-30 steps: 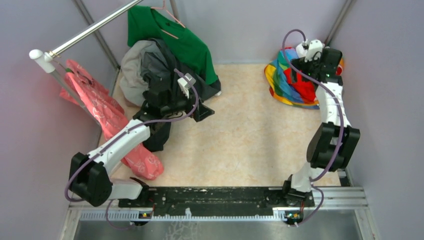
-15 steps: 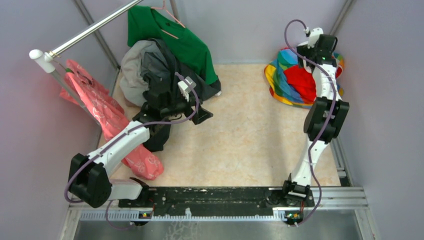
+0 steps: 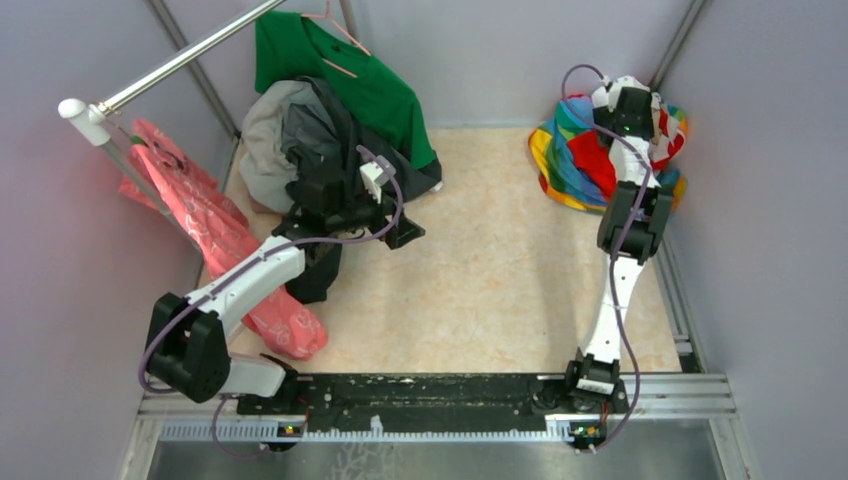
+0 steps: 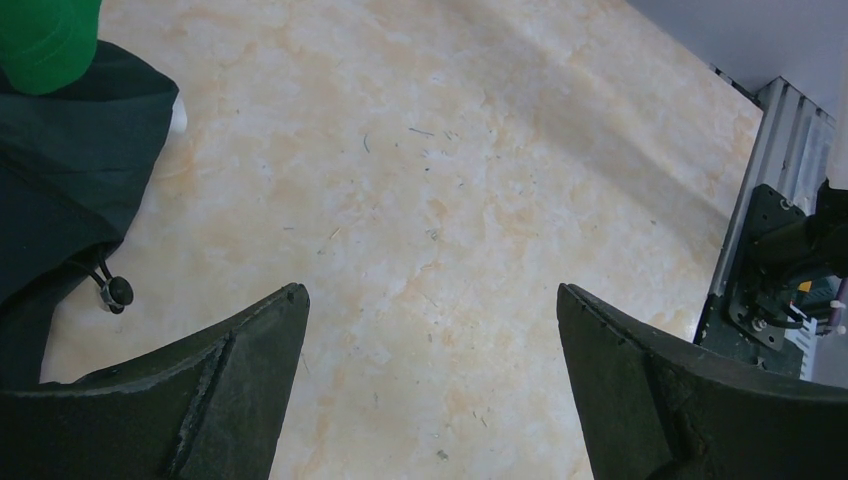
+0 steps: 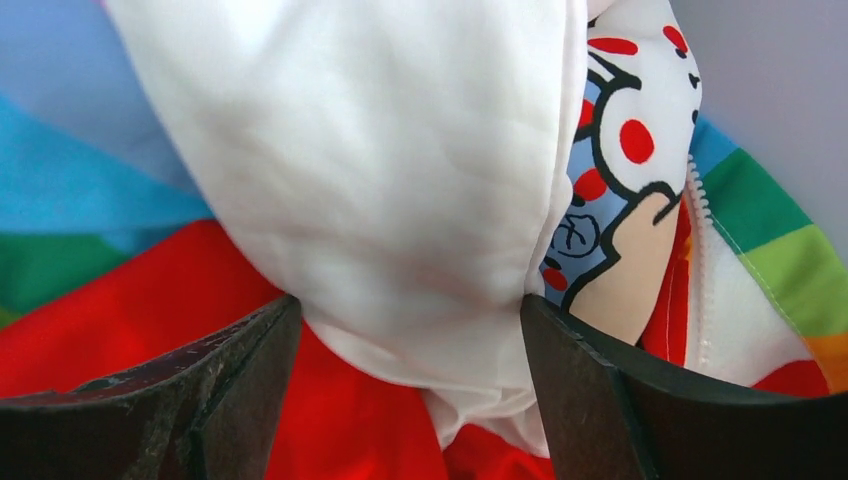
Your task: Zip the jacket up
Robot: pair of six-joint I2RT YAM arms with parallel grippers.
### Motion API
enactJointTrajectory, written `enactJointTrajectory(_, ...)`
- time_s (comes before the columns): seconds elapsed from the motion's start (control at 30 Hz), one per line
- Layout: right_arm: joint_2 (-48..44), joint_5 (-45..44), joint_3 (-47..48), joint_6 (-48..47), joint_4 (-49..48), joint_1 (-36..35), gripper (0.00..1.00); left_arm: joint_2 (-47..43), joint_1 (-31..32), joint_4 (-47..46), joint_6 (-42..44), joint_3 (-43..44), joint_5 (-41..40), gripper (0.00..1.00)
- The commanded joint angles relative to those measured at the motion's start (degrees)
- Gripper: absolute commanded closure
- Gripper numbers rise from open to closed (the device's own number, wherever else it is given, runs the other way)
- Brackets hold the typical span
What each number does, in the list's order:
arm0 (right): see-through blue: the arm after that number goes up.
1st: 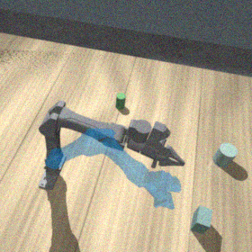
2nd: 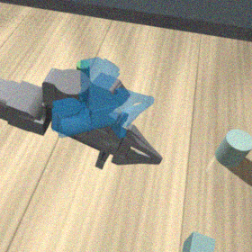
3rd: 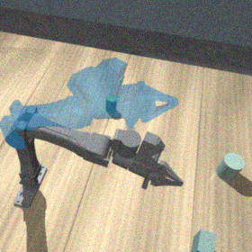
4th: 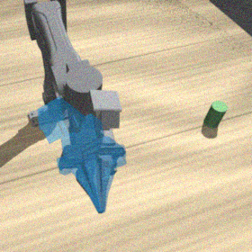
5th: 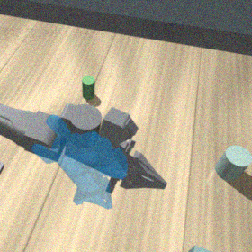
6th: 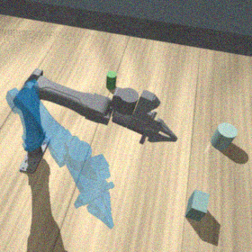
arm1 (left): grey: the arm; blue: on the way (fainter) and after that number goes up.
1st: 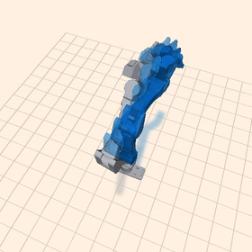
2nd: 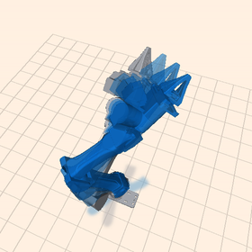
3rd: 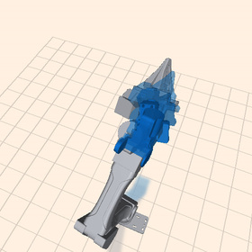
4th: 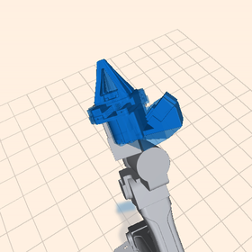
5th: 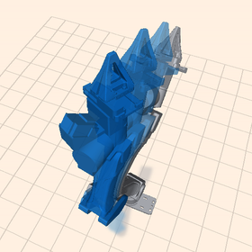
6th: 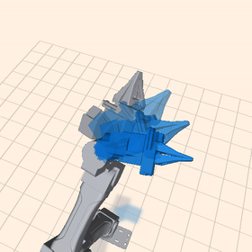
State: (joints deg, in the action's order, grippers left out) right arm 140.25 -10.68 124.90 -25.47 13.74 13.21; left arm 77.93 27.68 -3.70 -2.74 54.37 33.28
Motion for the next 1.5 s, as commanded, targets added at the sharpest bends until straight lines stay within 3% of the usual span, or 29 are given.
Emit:
enactJointTrajectory(0.0, 3.92, -4.44, 5.11, -0.94, -10.27, 0.53, 0.22, 1.39, -0.44, 1.17, 2.16, 1.25, 1.96, 0.01)
enactJointTrajectory(0.07, 6.04, -5.13, 6.59, -1.68, -11.76, 0.54, 0.34, 1.81, -0.55, 1.17, 2.96, 1.52, 2.58, 0.01)
enactJointTrajectory(0.13, 6.93, -4.7, 6.84, -2.34, -13.01, 0.71, 0.67, 2.32, -0.64, 0.77, 4.09, 1.62, 3.08, 0.01)
enactJointTrajectory(0.17, 6.96, -4.04, 6.85, -2.34, -13.02, 0.81, 0.76, 2.48, -0.62, 0.44, 4.05, 1.62, 3.71, 0.01)
enactJointTrajectory(0.3, 1.78, 3.39, 7.38, 1.85, -8.63, 2.22, 1.0, 2.72, -0.63, -1.53, 2.95, 1.87, 6.69, 0.01)
enactJointTrajectory(0.57, -18.74, 17.94, 10.0, 4.4, 0.13, 2.87, 1.0, -1.25, -0.64, -4.61, -1.08, 0.8, 9.04, 0.01)
enactJointTrajectory(0.77, -27.93, 22.16, 19.96, 7.04, 6.41, 2.92, 1.0, -5.24, -0.63, -8.62, -3.71, -2.67, 9.94, 0.01)
enactJointTrajectory(1.13, -42.14, 37.66, 24.36, 18.97, 9.17, 2.88, 1.0, -8.69, -0.61, -11.35, -5.24, -4.61, 11.31, 0.01)
enactJointTrajectory(1.27, -45.48, 49.57, 20.15, 27.24, 9.03, 2.83, 1.0, -9.72, -0.76, -12.05, -6.27, -5.11, 11.45, 0.01)
enactJointTrajectory(1.37, -48.92, 62.68, 10.93, 33.03, 7.0, 2.27, 1.0, -11.36, -0.94, -14.47, -10.14, -6.29, 11.87, 0.01)
enactJointTrajectory(1.47, -53.48, 68.95, -0.59, 30.54, 9.25, -0.93, 1.0, -13.65, -1.1, -18.34, -14.84, -8.41, 12.44, 0.01)
